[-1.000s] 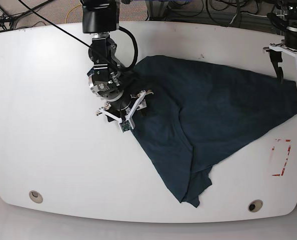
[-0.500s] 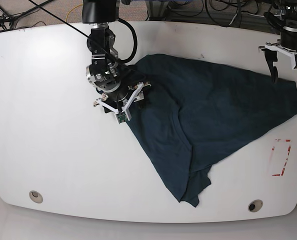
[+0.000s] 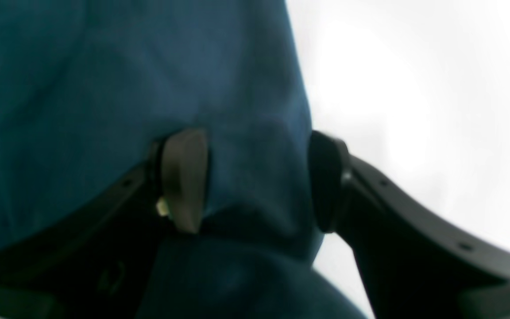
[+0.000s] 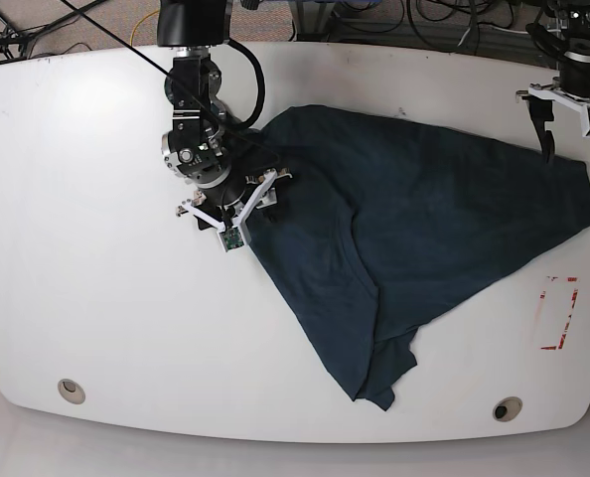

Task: Fold the T-shirt properly
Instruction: 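Move the right gripper to the shirt's bunched collar corner and grasp it, then drag the grasped corner with the right gripper, spreading the shirt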

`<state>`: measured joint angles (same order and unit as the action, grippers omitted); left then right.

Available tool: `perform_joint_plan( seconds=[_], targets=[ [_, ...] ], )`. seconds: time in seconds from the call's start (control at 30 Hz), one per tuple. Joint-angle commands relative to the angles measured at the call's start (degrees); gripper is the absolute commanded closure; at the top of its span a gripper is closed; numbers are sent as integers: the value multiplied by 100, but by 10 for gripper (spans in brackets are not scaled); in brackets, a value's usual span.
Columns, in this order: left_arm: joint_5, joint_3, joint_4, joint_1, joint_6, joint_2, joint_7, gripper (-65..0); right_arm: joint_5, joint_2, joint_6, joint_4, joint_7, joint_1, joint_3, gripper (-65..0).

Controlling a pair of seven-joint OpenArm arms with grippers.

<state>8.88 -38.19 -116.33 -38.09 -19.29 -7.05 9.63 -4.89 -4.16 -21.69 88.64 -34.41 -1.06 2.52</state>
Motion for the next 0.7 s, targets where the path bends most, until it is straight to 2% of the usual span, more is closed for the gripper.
perform_joint_plan(
  seconds=[0.0,0.37,0.67],
  targets=[
    [52,-118,-67,-39,56,-54,-137,-472,34,1,-92,-95,131,77,-57,-355],
    [55,-275,-61,6,45,-44,-136,-472,-78,24,-122,-779,331,246,-191,-363],
    [34,-96,-110,-41,31,-77,-140,-476,-38,76,-116,-1487,669,460,-249,-322]
  ],
)
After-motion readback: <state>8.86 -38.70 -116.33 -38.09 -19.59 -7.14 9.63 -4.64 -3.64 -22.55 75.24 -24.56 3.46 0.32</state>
